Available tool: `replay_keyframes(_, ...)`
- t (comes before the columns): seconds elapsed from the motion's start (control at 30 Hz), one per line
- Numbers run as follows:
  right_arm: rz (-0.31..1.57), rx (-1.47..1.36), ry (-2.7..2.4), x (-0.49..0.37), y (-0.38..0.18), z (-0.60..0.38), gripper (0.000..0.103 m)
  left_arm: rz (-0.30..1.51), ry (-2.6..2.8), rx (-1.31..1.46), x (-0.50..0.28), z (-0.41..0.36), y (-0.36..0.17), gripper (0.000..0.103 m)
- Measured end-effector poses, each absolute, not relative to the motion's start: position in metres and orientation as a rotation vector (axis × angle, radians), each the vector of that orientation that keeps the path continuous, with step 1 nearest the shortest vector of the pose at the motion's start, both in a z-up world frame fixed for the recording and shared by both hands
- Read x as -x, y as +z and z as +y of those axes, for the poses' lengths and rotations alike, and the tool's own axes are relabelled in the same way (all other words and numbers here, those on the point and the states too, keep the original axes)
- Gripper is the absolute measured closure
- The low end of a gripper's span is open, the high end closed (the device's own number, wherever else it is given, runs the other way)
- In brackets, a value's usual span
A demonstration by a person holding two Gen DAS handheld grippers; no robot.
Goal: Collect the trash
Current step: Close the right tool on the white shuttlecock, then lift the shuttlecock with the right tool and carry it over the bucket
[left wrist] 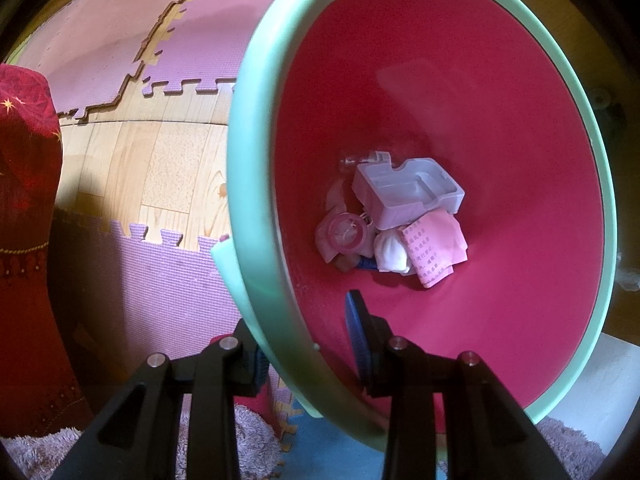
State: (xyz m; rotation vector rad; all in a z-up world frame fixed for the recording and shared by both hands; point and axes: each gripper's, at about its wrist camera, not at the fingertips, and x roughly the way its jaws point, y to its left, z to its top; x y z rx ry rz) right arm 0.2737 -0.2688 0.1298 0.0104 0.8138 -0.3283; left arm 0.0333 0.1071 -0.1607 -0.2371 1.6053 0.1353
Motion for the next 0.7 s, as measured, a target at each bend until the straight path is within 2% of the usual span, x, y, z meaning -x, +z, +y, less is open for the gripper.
replay_keyframes(0.7, 0.737, 0.034, -0.211, -0.221, 0.152, -0.241, 0.072, 1.605, 0.136, 0.231, -0.034, 0.109, -0.161, 0.068)
